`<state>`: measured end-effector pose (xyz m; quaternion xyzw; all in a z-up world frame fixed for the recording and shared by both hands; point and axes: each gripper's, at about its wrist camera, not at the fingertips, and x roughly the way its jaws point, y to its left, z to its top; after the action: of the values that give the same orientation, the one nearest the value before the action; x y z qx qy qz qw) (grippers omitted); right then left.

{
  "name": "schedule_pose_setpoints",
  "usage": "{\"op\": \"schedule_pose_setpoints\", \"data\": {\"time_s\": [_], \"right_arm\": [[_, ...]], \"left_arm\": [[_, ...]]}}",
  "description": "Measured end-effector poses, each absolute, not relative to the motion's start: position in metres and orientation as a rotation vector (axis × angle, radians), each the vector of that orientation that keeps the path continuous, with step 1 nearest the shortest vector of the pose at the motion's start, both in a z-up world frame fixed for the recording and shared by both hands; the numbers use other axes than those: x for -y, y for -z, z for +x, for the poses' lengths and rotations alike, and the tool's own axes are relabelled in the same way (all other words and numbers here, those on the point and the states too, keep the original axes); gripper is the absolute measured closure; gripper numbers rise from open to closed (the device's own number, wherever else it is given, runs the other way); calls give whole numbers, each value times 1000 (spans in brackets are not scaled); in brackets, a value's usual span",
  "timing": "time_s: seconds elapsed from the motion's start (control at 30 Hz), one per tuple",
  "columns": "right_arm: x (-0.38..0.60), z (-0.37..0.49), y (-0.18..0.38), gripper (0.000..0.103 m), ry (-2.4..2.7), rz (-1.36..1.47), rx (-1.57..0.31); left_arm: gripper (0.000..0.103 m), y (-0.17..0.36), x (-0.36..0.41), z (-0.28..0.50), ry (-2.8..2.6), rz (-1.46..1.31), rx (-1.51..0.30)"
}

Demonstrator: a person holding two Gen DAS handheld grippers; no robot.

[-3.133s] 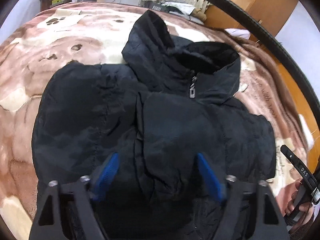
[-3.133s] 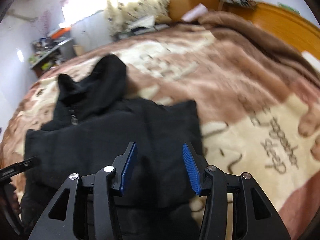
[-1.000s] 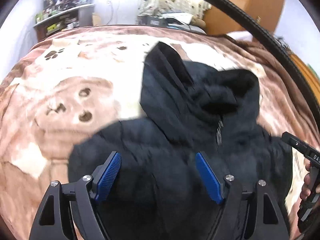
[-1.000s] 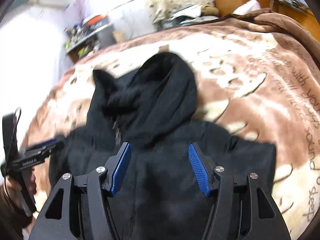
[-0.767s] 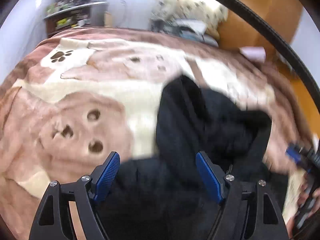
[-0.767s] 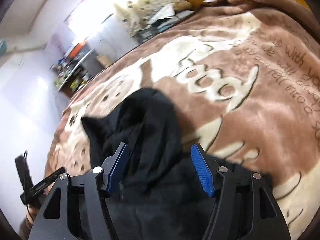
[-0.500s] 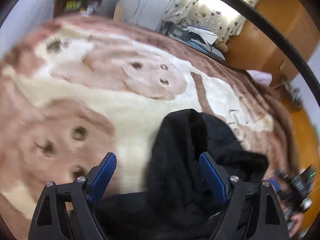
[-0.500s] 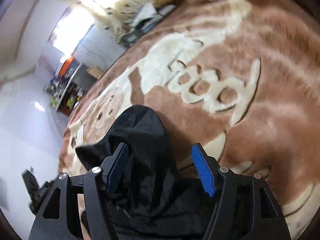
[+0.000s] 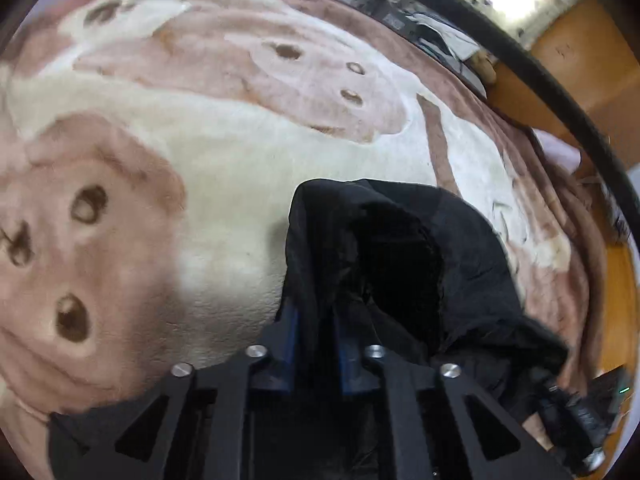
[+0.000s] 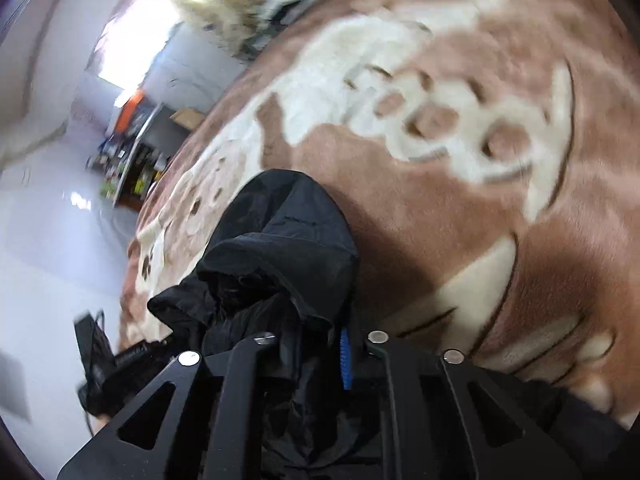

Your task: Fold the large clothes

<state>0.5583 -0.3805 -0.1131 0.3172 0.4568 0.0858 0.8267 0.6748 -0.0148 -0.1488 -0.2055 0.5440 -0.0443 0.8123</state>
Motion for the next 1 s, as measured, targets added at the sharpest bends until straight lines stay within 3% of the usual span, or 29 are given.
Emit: {"op": "schedule_pose_setpoints", "data": {"time_s": [0.43, 0.67, 0.77, 1.0], "right_arm": [[347, 453, 52, 92, -306, 313, -773], [328, 385, 67, 85, -312, 85, -811], [336, 370, 72, 79, -305, 151, -838], [374, 341, 96, 79, -162, 283, -921]], "left_arm": [[97, 68, -9, 555, 290, -373, -880], [96, 93, -41, 494, 256, -412, -927], [96, 102, -57, 472, 249, -508, -945], [94, 115, -89, 441, 162, -535, -987]]}}
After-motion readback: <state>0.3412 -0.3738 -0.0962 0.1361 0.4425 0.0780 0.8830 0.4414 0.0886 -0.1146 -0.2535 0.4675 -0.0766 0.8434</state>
